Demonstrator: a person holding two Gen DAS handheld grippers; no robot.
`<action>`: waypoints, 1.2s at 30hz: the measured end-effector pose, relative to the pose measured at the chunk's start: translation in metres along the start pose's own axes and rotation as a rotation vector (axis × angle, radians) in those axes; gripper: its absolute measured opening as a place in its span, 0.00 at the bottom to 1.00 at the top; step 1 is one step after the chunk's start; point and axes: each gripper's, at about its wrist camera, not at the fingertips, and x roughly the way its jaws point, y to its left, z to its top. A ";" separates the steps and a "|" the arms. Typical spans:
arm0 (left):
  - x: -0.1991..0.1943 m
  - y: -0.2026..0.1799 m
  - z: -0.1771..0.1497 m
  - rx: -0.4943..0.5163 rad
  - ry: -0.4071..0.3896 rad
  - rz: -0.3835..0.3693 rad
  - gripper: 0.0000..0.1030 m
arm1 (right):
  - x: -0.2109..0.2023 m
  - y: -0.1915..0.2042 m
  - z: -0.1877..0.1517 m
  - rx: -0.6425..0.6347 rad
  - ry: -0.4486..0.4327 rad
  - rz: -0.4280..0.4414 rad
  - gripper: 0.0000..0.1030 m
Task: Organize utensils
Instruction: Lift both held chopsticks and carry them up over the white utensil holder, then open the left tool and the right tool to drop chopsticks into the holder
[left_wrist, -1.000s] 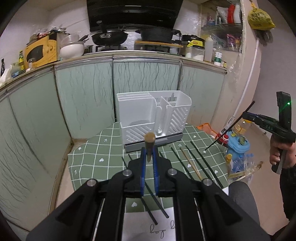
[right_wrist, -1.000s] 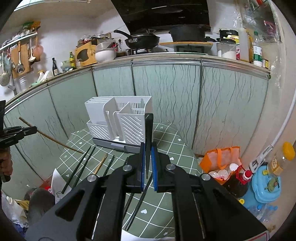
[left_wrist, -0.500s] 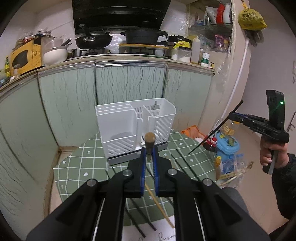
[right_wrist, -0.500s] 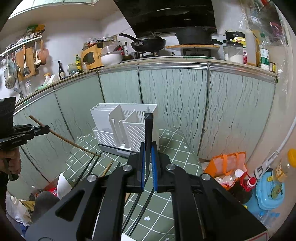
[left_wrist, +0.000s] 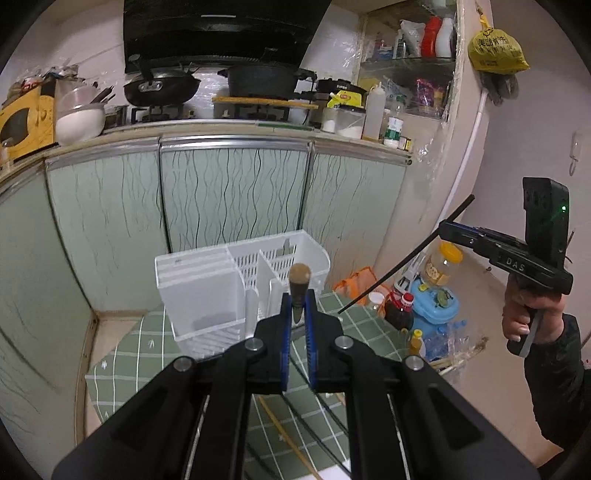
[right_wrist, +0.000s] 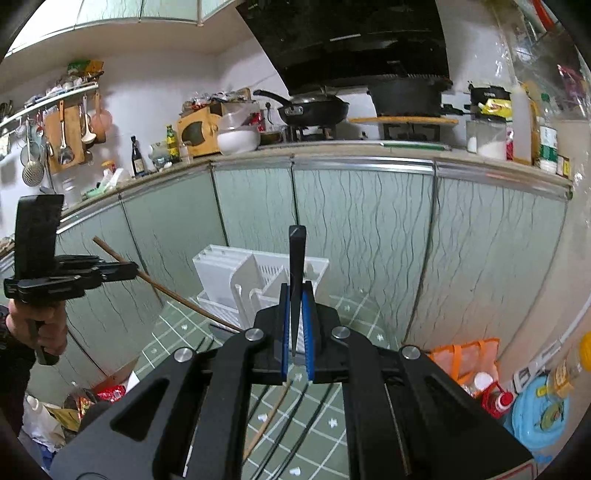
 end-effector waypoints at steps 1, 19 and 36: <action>0.001 0.000 0.005 0.001 -0.004 -0.005 0.08 | 0.002 0.000 0.004 0.001 -0.004 0.002 0.06; 0.055 0.018 0.054 0.003 0.001 -0.008 0.08 | 0.068 -0.021 0.047 0.027 -0.019 0.026 0.06; 0.107 0.005 0.031 0.097 0.018 0.134 0.95 | 0.116 -0.039 0.001 0.039 0.055 -0.027 0.77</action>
